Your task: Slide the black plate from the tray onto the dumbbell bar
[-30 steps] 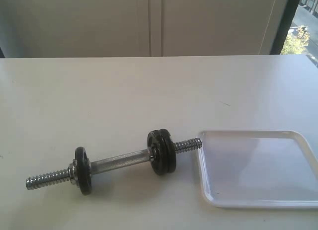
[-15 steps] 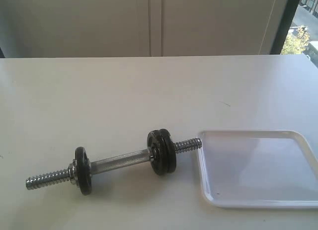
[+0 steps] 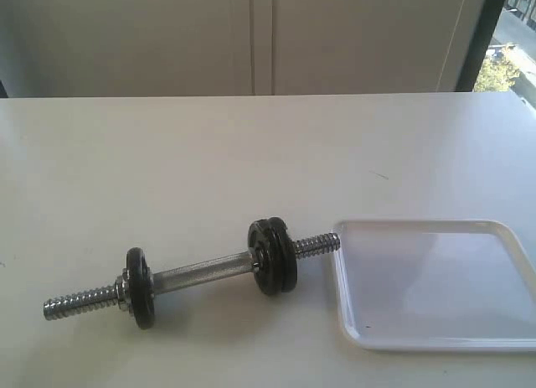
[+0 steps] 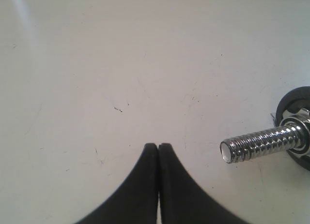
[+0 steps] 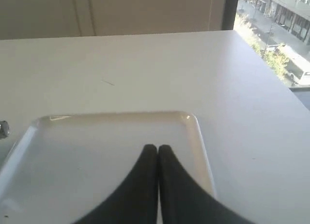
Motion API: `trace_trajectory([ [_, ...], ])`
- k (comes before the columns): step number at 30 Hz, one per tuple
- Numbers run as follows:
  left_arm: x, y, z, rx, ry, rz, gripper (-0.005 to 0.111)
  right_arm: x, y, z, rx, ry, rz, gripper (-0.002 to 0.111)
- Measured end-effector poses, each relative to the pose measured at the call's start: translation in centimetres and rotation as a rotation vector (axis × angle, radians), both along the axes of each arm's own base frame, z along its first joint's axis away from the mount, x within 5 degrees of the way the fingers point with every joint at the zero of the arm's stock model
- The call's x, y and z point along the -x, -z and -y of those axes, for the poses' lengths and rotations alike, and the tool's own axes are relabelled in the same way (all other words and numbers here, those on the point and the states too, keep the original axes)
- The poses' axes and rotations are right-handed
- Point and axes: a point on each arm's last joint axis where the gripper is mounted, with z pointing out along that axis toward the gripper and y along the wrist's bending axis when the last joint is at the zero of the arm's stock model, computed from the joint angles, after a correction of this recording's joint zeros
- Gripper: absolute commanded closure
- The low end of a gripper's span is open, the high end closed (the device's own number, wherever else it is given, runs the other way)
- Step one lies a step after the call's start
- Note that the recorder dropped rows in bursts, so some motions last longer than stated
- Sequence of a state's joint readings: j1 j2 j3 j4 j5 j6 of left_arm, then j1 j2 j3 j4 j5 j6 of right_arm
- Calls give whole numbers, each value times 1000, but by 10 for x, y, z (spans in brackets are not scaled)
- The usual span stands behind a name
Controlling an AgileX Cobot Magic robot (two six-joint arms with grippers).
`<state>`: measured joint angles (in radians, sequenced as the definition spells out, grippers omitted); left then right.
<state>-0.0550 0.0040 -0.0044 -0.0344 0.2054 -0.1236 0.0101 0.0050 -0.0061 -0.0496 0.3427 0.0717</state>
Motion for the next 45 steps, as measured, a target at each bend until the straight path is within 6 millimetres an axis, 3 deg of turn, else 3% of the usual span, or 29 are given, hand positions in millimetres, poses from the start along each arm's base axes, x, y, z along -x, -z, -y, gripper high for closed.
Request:
trace_trajectory([
  [10, 0, 0, 0, 0, 0, 0, 107, 0, 0, 1, 39, 3, 0, 108],
  [19, 0, 0, 0, 0, 0, 0, 107, 0, 0, -3, -94, -8, -1, 108],
  [45, 0, 0, -2, 2, -42, 0, 107, 0, 0, -3, -100, -9, -1, 108],
])
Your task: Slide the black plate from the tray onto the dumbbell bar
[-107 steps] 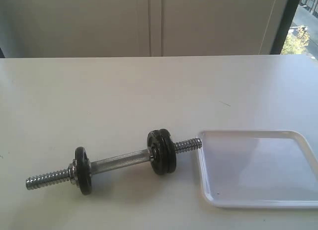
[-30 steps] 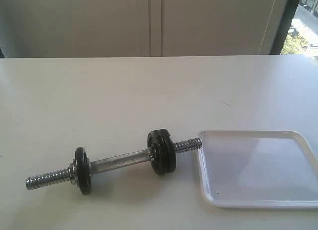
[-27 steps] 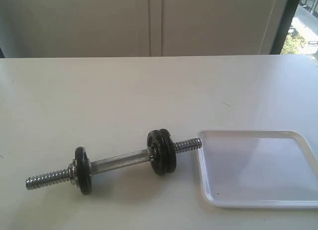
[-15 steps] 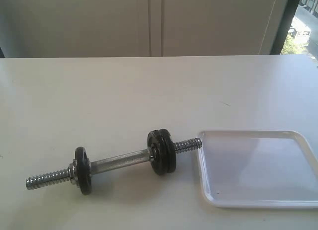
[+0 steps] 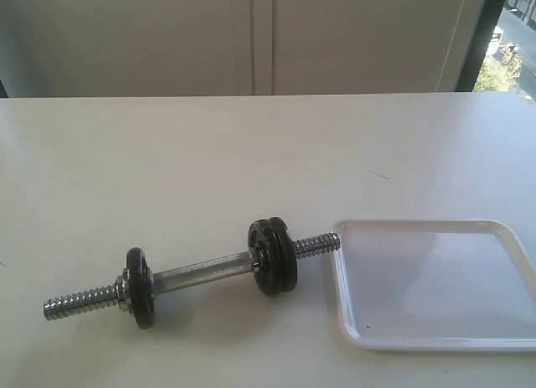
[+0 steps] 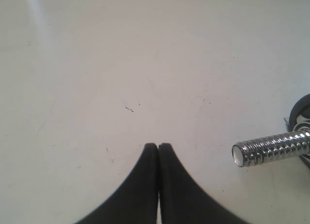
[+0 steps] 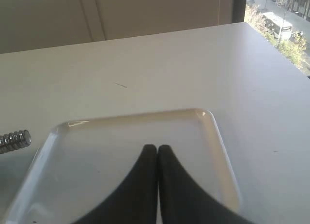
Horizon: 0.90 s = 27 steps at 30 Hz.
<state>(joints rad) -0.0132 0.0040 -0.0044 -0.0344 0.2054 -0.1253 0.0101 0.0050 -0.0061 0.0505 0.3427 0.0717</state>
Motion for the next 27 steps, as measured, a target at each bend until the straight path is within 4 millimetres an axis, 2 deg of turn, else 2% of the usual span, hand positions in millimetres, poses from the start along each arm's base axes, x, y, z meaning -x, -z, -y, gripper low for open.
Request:
trace_trajectory([
  [27, 0, 0, 0, 0, 0, 0, 107, 0, 0, -1, 0, -21, 0, 108],
])
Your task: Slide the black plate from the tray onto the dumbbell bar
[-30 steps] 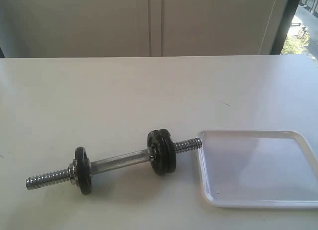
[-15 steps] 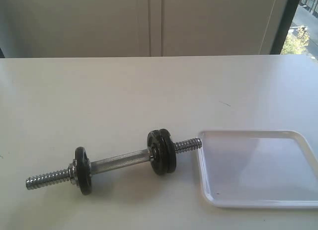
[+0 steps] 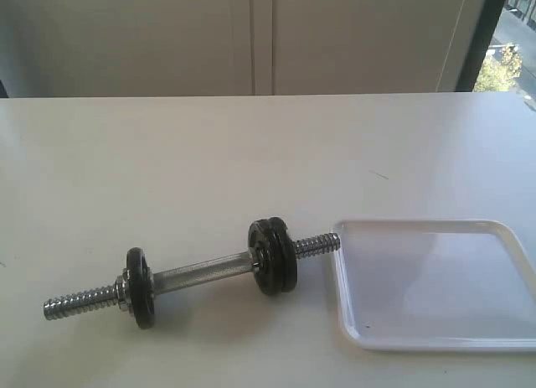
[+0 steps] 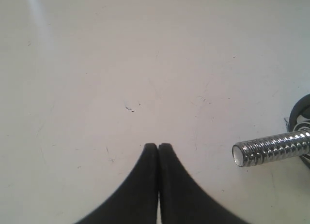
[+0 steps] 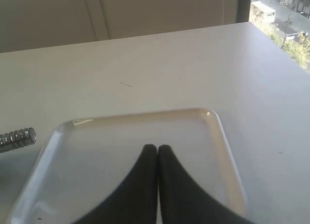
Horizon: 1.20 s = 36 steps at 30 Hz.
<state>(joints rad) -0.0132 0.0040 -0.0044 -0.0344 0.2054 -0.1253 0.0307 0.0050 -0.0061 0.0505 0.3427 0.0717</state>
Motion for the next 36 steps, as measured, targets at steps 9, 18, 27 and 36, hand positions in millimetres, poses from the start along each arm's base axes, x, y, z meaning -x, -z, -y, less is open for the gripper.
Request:
trace_trajectory([
  [9, 0, 0, 0, 0, 0, 0, 107, 0, 0, -1, 0, -17, 0, 108],
  [18, 0, 0, 0, 0, 0, 0, 107, 0, 0, -1, 0, -17, 0, 108],
  [27, 0, 0, 0, 0, 0, 0, 107, 0, 0, -1, 0, -17, 0, 108],
  [36, 0, 0, 0, 0, 0, 0, 107, 0, 0, 0, 22, -15, 1, 108],
])
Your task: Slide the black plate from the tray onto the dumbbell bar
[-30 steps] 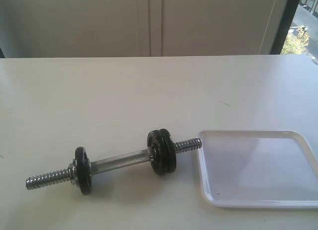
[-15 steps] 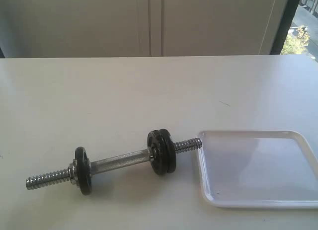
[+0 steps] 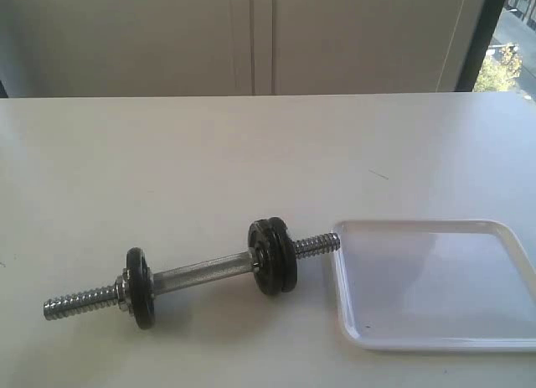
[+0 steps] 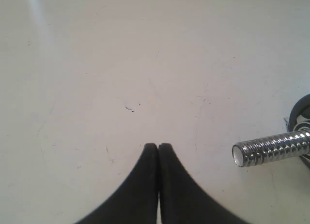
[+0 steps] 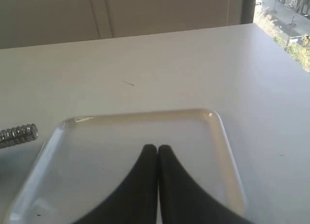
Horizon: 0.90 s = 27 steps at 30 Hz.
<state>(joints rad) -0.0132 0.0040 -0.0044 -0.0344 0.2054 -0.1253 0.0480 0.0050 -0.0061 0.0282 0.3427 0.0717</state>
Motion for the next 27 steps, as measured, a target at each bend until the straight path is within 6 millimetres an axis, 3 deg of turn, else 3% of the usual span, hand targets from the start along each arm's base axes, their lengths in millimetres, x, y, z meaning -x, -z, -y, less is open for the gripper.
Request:
trace_trajectory([
  [27, 0, 0, 0, 0, 0, 0, 107, 0, 0, 1, 16, 5, 1, 108],
])
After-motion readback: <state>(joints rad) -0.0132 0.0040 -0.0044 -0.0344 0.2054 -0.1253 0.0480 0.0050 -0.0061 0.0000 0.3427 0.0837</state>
